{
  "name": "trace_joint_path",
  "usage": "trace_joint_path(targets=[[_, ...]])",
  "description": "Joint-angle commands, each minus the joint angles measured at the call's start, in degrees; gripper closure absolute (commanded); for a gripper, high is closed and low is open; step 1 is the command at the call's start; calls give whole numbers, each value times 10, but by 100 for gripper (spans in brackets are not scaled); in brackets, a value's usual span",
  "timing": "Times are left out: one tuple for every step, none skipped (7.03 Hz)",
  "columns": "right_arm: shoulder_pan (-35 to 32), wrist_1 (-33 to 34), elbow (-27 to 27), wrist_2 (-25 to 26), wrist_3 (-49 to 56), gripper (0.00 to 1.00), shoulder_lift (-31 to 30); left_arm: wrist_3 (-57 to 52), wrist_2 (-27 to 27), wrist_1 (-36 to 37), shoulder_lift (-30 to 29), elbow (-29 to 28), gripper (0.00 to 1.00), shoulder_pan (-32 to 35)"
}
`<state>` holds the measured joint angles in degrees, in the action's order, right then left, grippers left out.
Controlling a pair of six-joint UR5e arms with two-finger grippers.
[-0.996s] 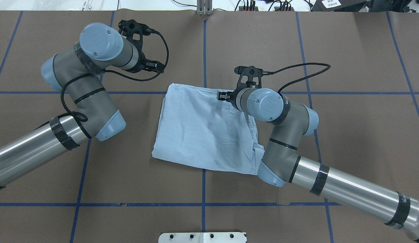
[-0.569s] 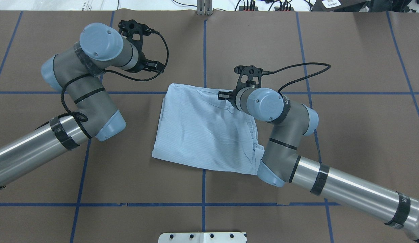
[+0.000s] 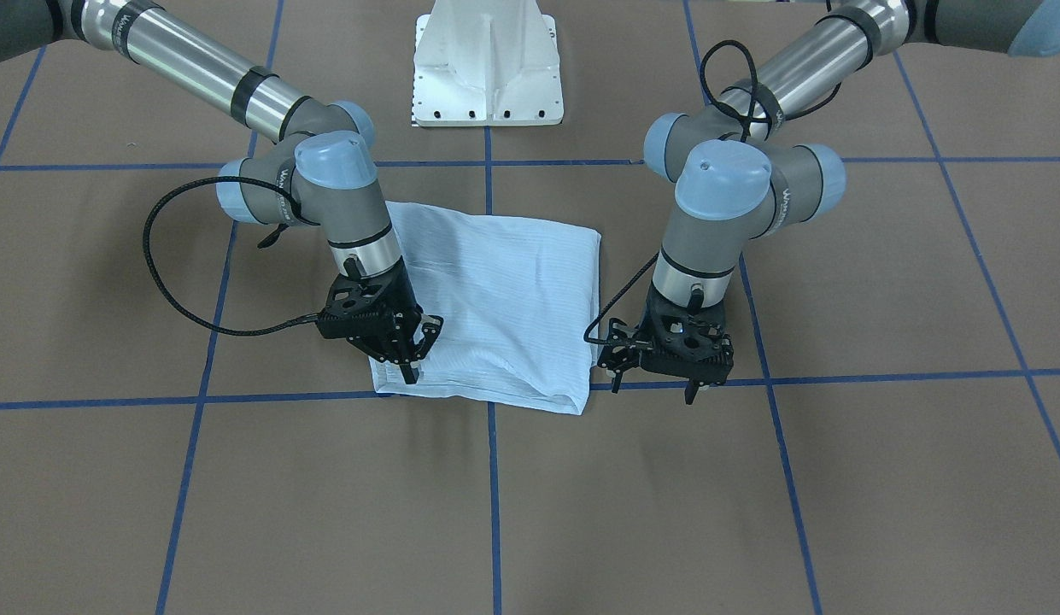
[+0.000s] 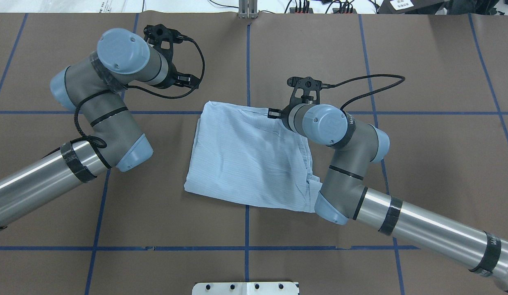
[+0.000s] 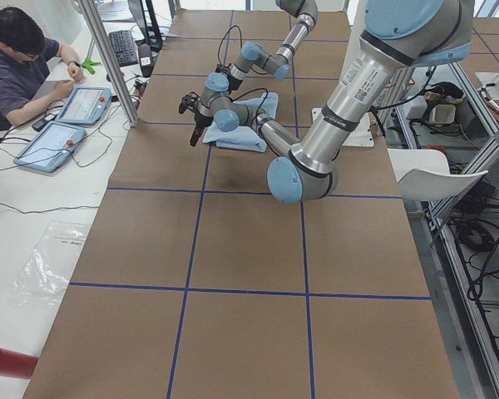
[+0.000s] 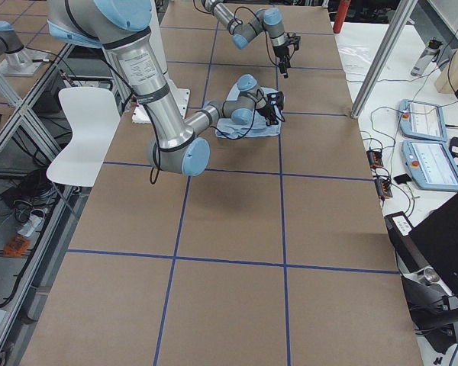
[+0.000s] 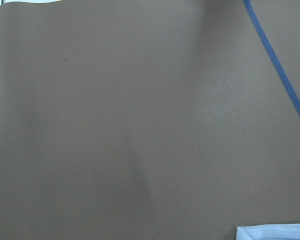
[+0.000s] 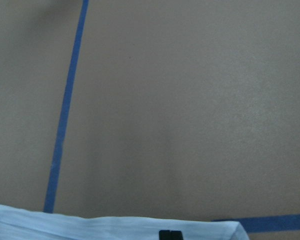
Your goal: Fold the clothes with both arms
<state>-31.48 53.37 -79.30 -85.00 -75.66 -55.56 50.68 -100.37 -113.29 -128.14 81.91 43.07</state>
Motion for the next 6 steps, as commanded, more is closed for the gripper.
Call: trace_joint_path(targets=[[-10, -1, -1, 0, 1, 100, -16, 0, 0, -3, 0, 1, 0, 0], [-12, -1, -6, 0, 1, 100, -23, 7, 0, -4, 0, 1, 0, -1], [-11, -2, -15, -1, 1, 100, -23, 8, 0, -4, 0, 1, 0, -1], [-9, -4, -18, -3, 0, 48, -16, 8, 0, -4, 0, 1, 0, -1], [-9, -1, -29, -9, -1, 25, -14, 8, 0, -4, 0, 1, 0, -1], [-10, 2, -39, -23, -11, 23, -17, 9, 0, -4, 0, 1, 0, -1]])
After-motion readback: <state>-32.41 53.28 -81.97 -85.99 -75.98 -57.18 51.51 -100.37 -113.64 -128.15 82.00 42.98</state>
